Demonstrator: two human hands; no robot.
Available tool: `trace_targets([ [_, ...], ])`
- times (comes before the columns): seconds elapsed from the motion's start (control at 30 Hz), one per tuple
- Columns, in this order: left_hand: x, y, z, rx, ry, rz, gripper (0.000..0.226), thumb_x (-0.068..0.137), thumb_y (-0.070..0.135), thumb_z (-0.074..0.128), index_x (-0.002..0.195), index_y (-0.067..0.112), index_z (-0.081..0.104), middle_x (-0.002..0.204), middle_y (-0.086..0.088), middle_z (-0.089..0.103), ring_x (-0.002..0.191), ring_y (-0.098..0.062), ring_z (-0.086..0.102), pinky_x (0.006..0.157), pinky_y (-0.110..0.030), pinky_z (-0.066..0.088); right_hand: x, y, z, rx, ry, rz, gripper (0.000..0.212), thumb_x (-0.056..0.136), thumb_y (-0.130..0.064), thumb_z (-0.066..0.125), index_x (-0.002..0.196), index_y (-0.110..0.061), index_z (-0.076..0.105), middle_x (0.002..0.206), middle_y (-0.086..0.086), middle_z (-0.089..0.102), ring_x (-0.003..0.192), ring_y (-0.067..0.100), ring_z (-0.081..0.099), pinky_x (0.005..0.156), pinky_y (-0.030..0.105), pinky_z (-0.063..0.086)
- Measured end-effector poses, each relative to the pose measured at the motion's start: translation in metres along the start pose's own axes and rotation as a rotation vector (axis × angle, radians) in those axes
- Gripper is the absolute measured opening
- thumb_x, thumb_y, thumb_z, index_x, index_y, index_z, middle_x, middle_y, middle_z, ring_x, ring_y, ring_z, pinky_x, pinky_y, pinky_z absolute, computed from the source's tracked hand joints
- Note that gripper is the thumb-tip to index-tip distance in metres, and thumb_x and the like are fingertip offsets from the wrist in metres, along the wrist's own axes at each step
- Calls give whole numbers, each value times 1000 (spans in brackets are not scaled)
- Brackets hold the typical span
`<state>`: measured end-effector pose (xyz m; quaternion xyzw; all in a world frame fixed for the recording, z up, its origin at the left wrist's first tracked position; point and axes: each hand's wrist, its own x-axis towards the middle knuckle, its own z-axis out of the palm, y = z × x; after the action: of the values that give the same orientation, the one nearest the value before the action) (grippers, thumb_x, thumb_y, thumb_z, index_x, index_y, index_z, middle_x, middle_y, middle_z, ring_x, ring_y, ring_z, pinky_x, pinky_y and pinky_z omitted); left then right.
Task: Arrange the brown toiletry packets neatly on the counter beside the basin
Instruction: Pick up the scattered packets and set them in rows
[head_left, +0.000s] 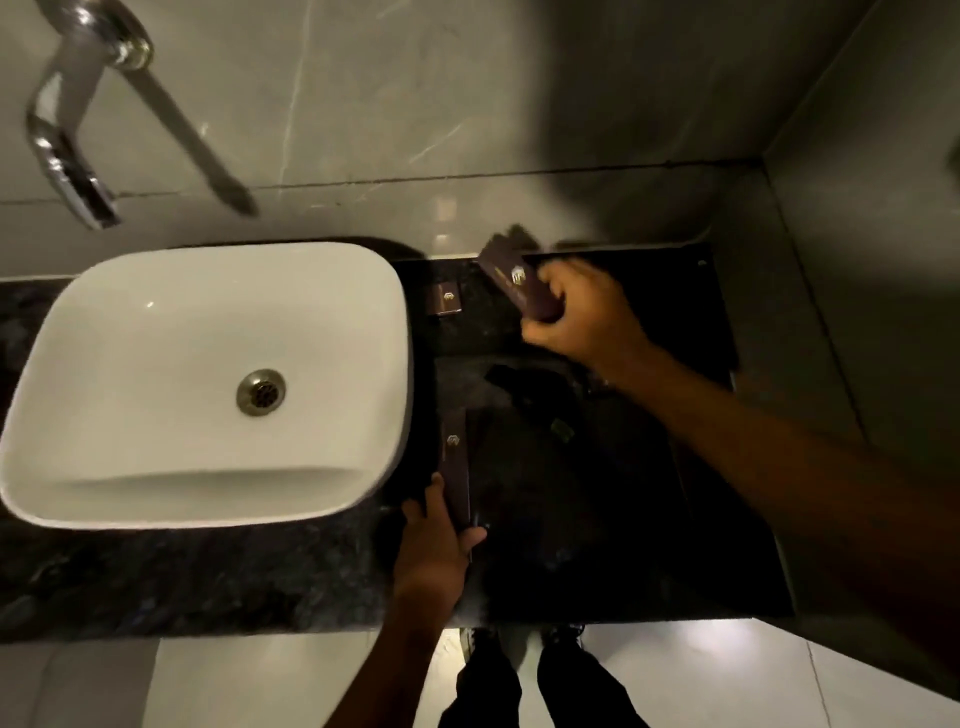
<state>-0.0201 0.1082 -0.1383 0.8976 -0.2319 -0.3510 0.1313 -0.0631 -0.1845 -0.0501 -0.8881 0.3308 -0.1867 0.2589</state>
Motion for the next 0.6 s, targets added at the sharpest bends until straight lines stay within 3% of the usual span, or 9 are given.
trace_targets([
  [0.07, -1, -1, -2, 1, -9, 12, 92, 79, 43, 70, 149, 26, 12, 141, -18, 31, 122, -38, 47, 97, -43, 44, -63, -27, 35, 147, -192, 326, 53, 51, -52, 75, 94, -22, 65, 87, -2, 68, 72, 14, 62, 61, 27, 51],
  [0.13, -2, -4, -3, -14, -27, 33, 93, 79, 45, 68, 149, 26, 11, 141, -17, 30, 123, -36, 46, 98, -41, 43, -124, -41, 67, 178, -447, 636, 59, 54, -48, 82, 104, -23, 65, 102, 3, 68, 87, 18, 65, 71, 31, 56],
  [0.17, -2, -8, -3, -37, -29, 48, 92, 79, 46, 67, 149, 26, 11, 142, -16, 30, 124, -35, 45, 99, -41, 41, -147, -43, 79, 175, -479, 707, 60, 56, -48, 82, 108, -23, 63, 107, 4, 67, 92, 21, 65, 77, 34, 57],
  [0.3, -5, -16, -5, -75, -22, 96, 91, 79, 48, 67, 150, 25, 14, 145, -14, 30, 129, -31, 42, 101, -36, 39, -174, -39, 94, 157, -373, 767, 60, 64, -54, 77, 110, -27, 51, 106, 5, 69, 94, 25, 68, 80, 39, 60],
  [0.6, -18, -19, -8, -155, 29, 179, 97, 76, 45, 72, 149, 21, 12, 148, -11, 31, 130, -29, 43, 102, -35, 39, -160, -39, 104, 196, -368, 710, 60, 73, -54, 73, 117, -27, 43, 114, 8, 66, 103, 28, 65, 84, 42, 58],
])
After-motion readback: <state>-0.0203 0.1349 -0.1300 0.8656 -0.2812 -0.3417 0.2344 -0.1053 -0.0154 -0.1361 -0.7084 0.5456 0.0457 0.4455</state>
